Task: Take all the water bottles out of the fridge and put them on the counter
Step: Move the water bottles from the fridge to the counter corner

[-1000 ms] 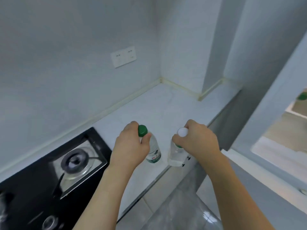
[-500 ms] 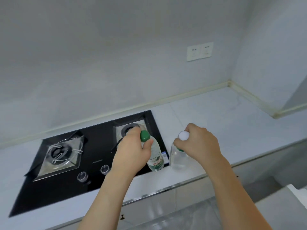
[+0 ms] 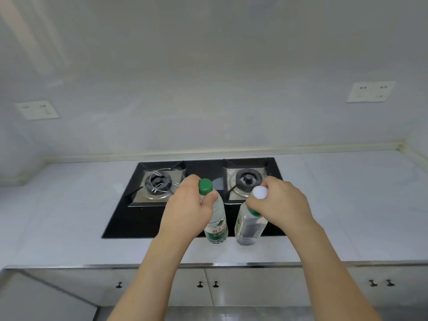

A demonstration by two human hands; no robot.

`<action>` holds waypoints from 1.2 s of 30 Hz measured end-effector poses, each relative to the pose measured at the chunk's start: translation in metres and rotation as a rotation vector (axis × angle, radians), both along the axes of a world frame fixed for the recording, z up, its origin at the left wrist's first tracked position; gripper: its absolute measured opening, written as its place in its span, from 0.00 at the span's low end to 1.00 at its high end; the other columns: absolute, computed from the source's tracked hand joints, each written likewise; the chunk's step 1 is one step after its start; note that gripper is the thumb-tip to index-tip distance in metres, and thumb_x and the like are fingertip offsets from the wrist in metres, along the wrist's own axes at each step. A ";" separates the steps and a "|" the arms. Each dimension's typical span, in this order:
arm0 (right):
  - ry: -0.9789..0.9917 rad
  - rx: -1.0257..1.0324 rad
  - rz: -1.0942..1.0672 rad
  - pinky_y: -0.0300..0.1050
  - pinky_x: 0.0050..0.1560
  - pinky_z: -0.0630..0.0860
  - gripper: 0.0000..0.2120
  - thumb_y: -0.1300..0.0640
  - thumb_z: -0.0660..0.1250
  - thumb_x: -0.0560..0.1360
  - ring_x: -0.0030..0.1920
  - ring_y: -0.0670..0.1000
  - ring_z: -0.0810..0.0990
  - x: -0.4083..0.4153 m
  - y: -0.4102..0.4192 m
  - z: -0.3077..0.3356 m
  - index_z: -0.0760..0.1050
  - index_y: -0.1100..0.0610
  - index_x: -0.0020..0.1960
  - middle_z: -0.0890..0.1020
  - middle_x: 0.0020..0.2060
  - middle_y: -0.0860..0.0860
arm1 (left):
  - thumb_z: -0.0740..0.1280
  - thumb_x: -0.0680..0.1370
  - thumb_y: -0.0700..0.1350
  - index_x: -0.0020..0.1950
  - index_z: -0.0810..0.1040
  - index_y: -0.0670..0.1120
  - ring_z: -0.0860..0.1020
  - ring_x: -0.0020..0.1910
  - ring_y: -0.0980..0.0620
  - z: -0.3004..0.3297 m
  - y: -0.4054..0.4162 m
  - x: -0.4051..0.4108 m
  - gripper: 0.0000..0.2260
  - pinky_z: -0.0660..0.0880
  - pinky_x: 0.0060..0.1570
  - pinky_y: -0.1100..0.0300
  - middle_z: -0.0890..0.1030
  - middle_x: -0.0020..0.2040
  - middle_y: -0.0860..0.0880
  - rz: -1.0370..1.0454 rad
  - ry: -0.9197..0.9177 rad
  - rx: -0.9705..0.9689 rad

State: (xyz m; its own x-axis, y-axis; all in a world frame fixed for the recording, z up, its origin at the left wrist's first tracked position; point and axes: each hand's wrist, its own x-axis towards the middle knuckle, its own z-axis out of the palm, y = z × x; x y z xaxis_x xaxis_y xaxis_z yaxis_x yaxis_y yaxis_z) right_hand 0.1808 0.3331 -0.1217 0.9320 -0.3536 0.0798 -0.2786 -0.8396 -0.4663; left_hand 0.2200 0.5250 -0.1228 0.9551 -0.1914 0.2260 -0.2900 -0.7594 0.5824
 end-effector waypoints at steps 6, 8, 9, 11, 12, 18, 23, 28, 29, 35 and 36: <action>0.007 -0.044 0.104 0.43 0.35 0.72 0.14 0.43 0.68 0.67 0.38 0.49 0.76 0.023 0.089 0.006 0.71 0.51 0.44 0.77 0.38 0.47 | 0.66 0.77 0.52 0.46 0.70 0.50 0.74 0.37 0.56 0.003 0.097 0.004 0.08 0.66 0.33 0.61 0.74 0.40 0.55 0.081 -0.020 -0.047; 0.005 -0.061 0.129 0.44 0.37 0.74 0.15 0.42 0.67 0.67 0.39 0.49 0.77 0.029 0.114 0.007 0.72 0.51 0.45 0.77 0.39 0.47 | 0.66 0.76 0.52 0.45 0.69 0.50 0.74 0.37 0.53 0.004 0.124 0.008 0.09 0.67 0.34 0.58 0.73 0.38 0.56 0.109 -0.037 -0.045; 0.005 -0.063 0.138 0.44 0.38 0.74 0.15 0.42 0.68 0.67 0.40 0.50 0.77 0.033 0.129 0.007 0.72 0.51 0.46 0.77 0.39 0.47 | 0.66 0.76 0.52 0.45 0.69 0.50 0.74 0.37 0.52 0.005 0.140 0.010 0.08 0.68 0.36 0.56 0.73 0.38 0.56 0.126 -0.044 -0.048; -0.001 -0.051 0.151 0.44 0.38 0.74 0.15 0.43 0.68 0.68 0.41 0.50 0.77 0.039 0.150 0.008 0.73 0.51 0.47 0.77 0.39 0.46 | 0.66 0.77 0.52 0.47 0.70 0.50 0.75 0.39 0.51 0.006 0.163 0.013 0.08 0.69 0.38 0.55 0.73 0.40 0.56 0.149 -0.053 -0.044; -0.006 -0.049 0.164 0.43 0.37 0.73 0.14 0.43 0.68 0.68 0.41 0.50 0.77 0.044 0.164 0.007 0.73 0.51 0.47 0.77 0.39 0.45 | 0.66 0.77 0.52 0.48 0.70 0.49 0.75 0.41 0.50 0.006 0.180 0.015 0.08 0.70 0.39 0.55 0.74 0.41 0.56 0.163 -0.055 -0.047; 0.009 -0.042 0.223 0.41 0.31 0.66 0.13 0.43 0.68 0.67 0.37 0.47 0.76 0.066 0.213 0.006 0.72 0.50 0.45 0.76 0.37 0.45 | 0.66 0.77 0.50 0.51 0.71 0.47 0.76 0.45 0.48 -0.002 0.233 0.030 0.09 0.70 0.42 0.56 0.76 0.46 0.52 0.224 -0.046 -0.082; 0.010 -0.045 0.257 0.41 0.32 0.67 0.13 0.43 0.68 0.66 0.40 0.49 0.76 0.095 0.243 0.001 0.74 0.50 0.44 0.77 0.38 0.46 | 0.66 0.77 0.51 0.52 0.71 0.47 0.76 0.46 0.49 -0.016 0.258 0.048 0.09 0.69 0.42 0.57 0.76 0.48 0.51 0.260 -0.001 -0.111; 0.047 -0.036 0.319 0.42 0.32 0.68 0.13 0.44 0.69 0.67 0.36 0.46 0.74 0.139 0.275 -0.008 0.73 0.52 0.43 0.76 0.37 0.45 | 0.66 0.78 0.52 0.53 0.71 0.48 0.77 0.48 0.49 -0.023 0.284 0.082 0.10 0.73 0.46 0.54 0.76 0.49 0.52 0.282 0.025 -0.106; 0.048 -0.030 0.331 0.42 0.34 0.70 0.12 0.45 0.69 0.67 0.37 0.47 0.75 0.150 0.281 -0.008 0.73 0.52 0.43 0.76 0.37 0.45 | 0.65 0.78 0.53 0.53 0.71 0.48 0.77 0.48 0.48 -0.024 0.289 0.091 0.10 0.73 0.46 0.53 0.77 0.49 0.52 0.289 0.024 -0.096; 0.030 0.040 0.380 0.45 0.39 0.73 0.13 0.44 0.69 0.66 0.40 0.49 0.76 0.232 0.319 -0.006 0.73 0.50 0.44 0.76 0.38 0.44 | 0.65 0.78 0.54 0.51 0.71 0.49 0.77 0.47 0.49 -0.018 0.327 0.159 0.10 0.75 0.46 0.52 0.76 0.48 0.53 0.348 0.033 -0.049; 0.021 0.042 0.385 0.45 0.39 0.73 0.13 0.44 0.69 0.66 0.41 0.50 0.76 0.241 0.323 -0.006 0.73 0.50 0.44 0.77 0.39 0.45 | 0.65 0.78 0.53 0.51 0.71 0.49 0.77 0.47 0.50 -0.016 0.331 0.167 0.09 0.75 0.45 0.53 0.76 0.48 0.53 0.352 0.026 -0.042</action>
State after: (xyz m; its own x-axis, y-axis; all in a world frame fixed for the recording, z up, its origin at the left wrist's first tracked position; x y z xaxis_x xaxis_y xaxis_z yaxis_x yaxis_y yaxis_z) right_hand 0.4218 0.6559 -0.1272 0.9984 0.0196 0.0521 0.0431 -0.8649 -0.5001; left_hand 0.3871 0.8558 -0.1392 0.9664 0.1596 0.2012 0.0008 -0.7852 0.6193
